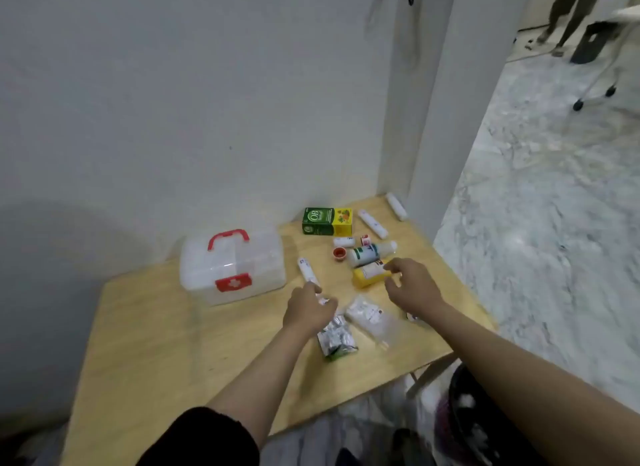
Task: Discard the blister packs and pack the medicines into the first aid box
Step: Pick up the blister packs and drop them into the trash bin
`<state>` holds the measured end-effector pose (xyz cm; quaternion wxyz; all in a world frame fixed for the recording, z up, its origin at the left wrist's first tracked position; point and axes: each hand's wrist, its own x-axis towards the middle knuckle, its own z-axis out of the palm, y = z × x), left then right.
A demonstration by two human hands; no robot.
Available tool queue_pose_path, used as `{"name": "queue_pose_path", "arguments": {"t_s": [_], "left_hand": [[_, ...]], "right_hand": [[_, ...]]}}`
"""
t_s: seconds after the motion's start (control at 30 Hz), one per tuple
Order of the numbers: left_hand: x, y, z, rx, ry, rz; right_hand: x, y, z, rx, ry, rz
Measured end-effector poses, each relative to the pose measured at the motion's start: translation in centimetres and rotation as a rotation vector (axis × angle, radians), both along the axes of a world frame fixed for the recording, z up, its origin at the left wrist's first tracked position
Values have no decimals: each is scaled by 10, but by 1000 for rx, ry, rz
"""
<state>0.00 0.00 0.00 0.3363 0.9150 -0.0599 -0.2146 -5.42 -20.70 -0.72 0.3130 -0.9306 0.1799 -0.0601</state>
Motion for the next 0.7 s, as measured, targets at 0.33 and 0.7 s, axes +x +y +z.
{"name": "queue_pose_path", "arguments": {"t_s": [0.33,0.7], "left_hand": [[-33,3,-46,80,-1,130],[-41,-3,-52,142,-23,106]], "right_hand": [[-23,19,-38,-204,14,-258],[-38,4,-54,-14,249,-507]]}}
